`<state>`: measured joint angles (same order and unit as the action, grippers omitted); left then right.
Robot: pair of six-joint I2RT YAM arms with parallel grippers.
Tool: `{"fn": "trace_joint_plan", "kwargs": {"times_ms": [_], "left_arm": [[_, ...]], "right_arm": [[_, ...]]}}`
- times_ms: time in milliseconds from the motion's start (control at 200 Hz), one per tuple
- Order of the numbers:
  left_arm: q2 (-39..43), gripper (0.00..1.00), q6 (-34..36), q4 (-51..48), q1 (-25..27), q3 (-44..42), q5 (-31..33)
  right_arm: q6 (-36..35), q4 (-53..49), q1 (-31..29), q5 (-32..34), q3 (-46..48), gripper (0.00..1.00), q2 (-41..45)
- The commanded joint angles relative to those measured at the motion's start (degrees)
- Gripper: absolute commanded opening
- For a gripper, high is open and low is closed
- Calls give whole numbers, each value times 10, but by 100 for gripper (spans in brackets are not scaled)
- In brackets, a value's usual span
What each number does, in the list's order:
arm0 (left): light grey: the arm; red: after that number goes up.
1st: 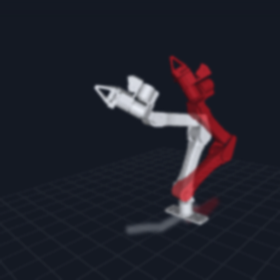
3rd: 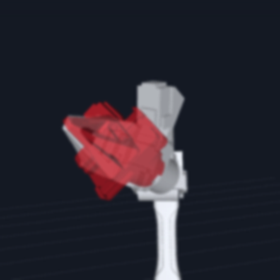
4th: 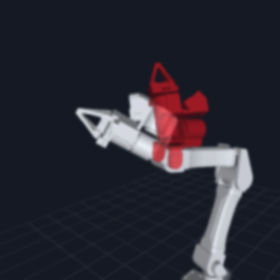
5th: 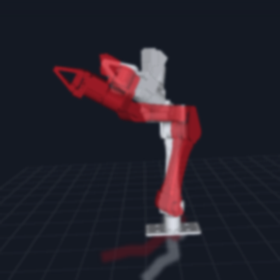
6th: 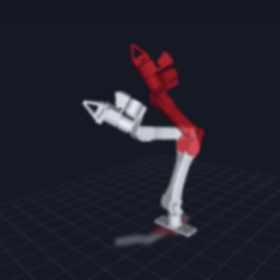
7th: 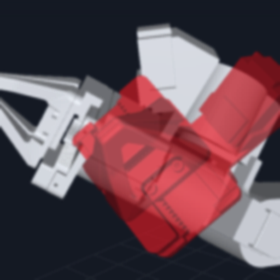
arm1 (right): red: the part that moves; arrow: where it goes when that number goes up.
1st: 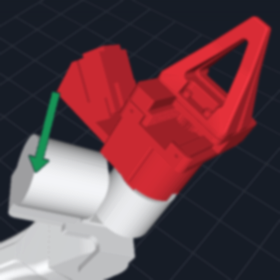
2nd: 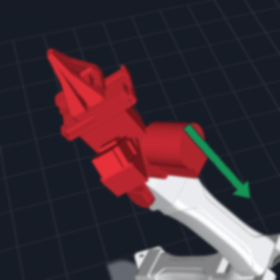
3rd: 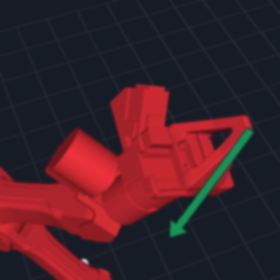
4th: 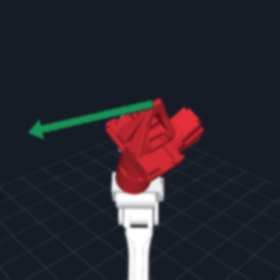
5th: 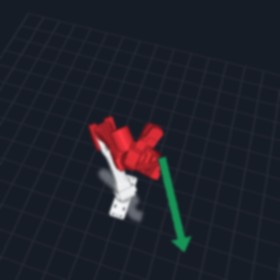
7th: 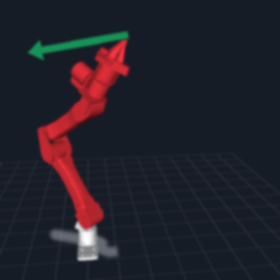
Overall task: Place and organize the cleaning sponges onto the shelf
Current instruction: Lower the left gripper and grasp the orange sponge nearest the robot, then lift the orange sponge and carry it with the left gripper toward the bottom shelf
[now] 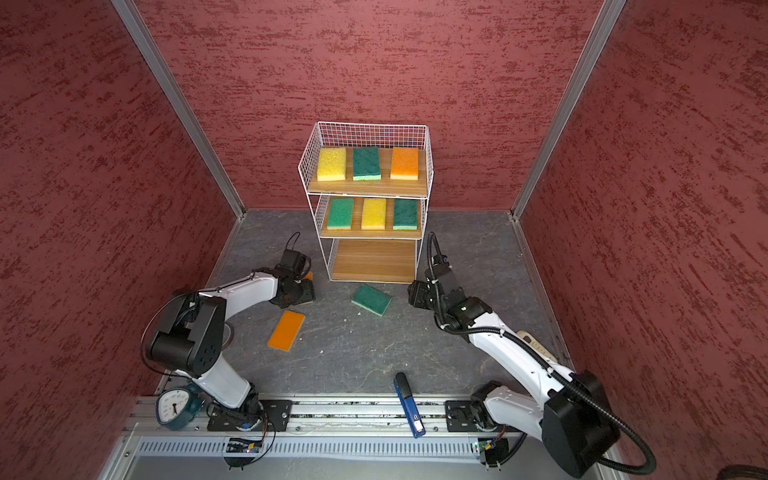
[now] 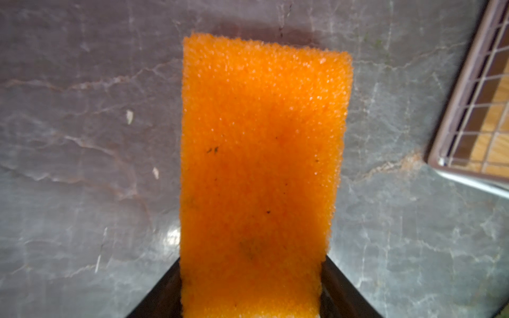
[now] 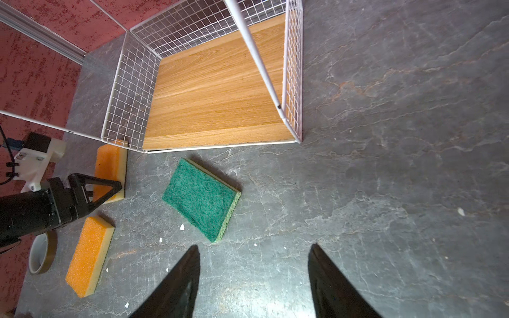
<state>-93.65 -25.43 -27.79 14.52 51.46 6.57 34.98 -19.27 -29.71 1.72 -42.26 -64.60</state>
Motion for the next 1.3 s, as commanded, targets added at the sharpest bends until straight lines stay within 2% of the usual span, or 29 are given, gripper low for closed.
{"fn": "trace_joint_plan", "kwargs": {"times_ms": [0, 225, 366, 501, 681, 807, 1012, 1293], "left_arm": [[53, 66, -13, 14, 2, -22, 1], [178, 66, -3, 2, 50, -55, -17], [223, 66, -24, -21, 121, -69, 2], [239, 66, -38, 12, 208, -94, 51], [207, 66, -43, 125, 282, -104, 105], [145, 65, -36, 188, 288, -75, 135], [49, 65, -12, 221, 289, 5, 203], [-32, 66, -4, 246, 267, 59, 227]], "right_arm": [[-12, -10, 4, 7, 7, 63, 24], [-30, -26, 6, 9, 22, 63, 63], [-31, -33, 5, 6, 35, 62, 90], [-38, -46, 5, 7, 44, 62, 124], [-43, -61, 5, 8, 62, 62, 171], [-43, -67, 5, 2, 67, 62, 193], [-31, -79, 5, -5, 77, 62, 231], [-42, -90, 5, -16, 79, 62, 243]]}}
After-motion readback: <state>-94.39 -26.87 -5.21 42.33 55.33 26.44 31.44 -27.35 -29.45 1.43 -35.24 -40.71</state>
